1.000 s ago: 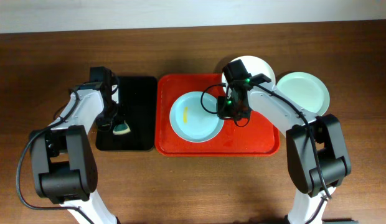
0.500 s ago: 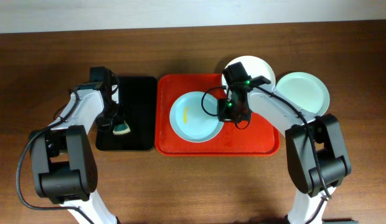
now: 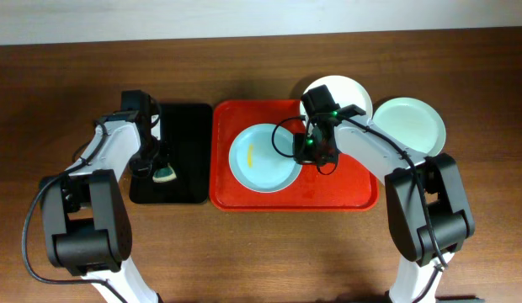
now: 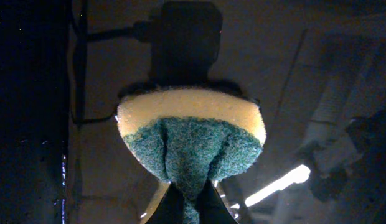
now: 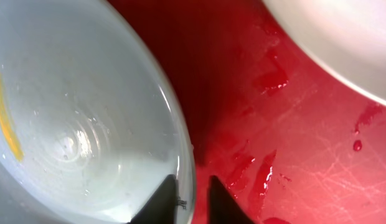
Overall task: Clean dirty plates on tray and stack at the side
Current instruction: 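Hold the stained white plate's rim steady with the right gripper, then move the sponge in the left gripper up and right over the black tray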
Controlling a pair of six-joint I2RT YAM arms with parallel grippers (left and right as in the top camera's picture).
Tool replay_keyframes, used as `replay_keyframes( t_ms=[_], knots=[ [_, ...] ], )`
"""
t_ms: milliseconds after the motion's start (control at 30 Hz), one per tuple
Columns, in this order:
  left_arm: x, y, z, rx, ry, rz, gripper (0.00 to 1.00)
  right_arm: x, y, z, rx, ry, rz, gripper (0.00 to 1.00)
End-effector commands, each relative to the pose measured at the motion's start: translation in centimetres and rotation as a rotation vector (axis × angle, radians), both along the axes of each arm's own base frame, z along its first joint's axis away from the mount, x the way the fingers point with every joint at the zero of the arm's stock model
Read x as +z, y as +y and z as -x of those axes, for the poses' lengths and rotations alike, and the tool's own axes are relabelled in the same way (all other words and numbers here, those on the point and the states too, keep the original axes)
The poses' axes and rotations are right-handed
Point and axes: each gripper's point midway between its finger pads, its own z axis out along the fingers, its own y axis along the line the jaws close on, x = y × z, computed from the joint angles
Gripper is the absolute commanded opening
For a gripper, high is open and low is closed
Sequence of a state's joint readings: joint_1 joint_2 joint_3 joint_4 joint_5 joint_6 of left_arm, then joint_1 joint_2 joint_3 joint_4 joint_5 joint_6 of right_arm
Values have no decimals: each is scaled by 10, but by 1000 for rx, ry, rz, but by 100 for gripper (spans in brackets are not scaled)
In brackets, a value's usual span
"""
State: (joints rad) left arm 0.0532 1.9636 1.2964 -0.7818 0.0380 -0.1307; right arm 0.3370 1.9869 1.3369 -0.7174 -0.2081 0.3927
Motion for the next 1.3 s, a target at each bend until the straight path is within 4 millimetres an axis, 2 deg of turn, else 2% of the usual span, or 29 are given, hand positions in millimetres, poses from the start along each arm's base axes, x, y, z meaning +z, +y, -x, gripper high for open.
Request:
replay_keyframes(
  t_ms=[0, 100, 433, 500, 600, 700, 800, 933, 1000, 1100, 1267],
  knots=[
    [-2, -1, -3, -9, 0, 17, 4, -3, -1, -2, -3, 4, 11, 9],
    [-2, -1, -3, -9, 0, 17, 4, -4, -2, 0, -3, 14, 15, 4],
    [-2, 4, -4, -7, -5, -10, 0, -4, -2, 1, -2, 17, 15, 4],
    [5, 4, -8, -7, -22, -11, 0, -4, -2, 1, -2, 17, 16, 4],
    [34, 5, -19, -26, -82, -19, 0, -4, -2, 2, -2, 18, 16, 4],
    [81, 8, -32, -21, -208, -42, 0, -4, -2, 3, 0, 22, 18, 4],
    [118, 24, -33, 7, -300, -135, 0, -4, -2, 3, 0, 24, 18, 4],
    [148, 17, -26, -2, -366, -120, 0, -5, -2, 4, 1, 26, 18, 4],
    [150, 8, -20, -25, -350, -114, 0, -5, -2, 4, 1, 28, 20, 4],
    [140, -10, -10, -74, -292, -105, 0, -5, -2, 4, 1, 28, 20, 4],
    [129, -29, -9, -122, -262, -99, 0, -5, -2, 4, 1, 27, 19, 4]
  ],
)
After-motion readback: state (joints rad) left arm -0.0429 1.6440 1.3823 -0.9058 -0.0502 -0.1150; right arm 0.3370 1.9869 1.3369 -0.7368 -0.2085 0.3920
